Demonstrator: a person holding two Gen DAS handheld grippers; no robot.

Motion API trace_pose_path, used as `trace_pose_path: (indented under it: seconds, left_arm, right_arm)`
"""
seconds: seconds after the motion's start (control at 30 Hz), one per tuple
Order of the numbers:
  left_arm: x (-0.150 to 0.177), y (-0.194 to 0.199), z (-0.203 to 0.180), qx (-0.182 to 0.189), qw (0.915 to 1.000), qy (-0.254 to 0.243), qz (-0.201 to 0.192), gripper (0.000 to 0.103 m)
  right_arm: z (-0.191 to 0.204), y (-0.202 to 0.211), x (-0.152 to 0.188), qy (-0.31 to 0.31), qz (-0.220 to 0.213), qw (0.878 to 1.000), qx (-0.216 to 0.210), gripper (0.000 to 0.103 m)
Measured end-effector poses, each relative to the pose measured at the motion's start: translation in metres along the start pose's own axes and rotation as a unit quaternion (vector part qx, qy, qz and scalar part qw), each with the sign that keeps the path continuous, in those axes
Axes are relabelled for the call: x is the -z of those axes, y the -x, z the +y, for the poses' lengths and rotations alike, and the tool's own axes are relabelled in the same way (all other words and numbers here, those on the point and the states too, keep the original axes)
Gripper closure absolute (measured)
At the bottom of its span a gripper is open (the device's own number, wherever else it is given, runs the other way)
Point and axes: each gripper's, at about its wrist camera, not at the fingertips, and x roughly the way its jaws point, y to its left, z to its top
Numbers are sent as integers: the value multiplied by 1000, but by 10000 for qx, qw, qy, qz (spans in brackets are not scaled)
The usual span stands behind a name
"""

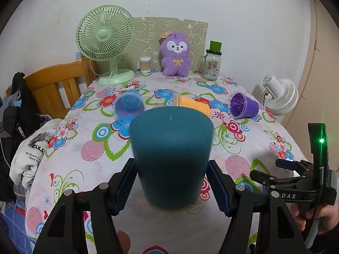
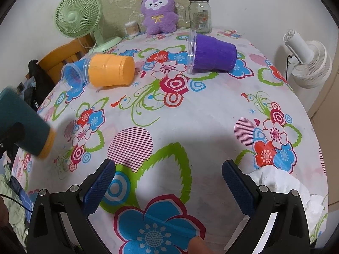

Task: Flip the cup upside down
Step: 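Rotate the teal cup with the left gripper so its rim points up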

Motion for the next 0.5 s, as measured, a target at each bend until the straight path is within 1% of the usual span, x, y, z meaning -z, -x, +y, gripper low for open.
trace_pose_path:
  seconds: [0.23,0.43,0.5]
  left_arm:
    - [-2,-1,0,10,10000,22,-41,35]
    - [-8,-2,-1,20,9998,74,-160,39]
    - [-11,-5,-4,45,9999,53,-145,39]
  right_arm:
    - [1,-2,1,16,19,10000,-11,1]
    - [1,-2,1,15,22,10000,-10,1]
    - [0,-2,2,20,27,10000,-5,1]
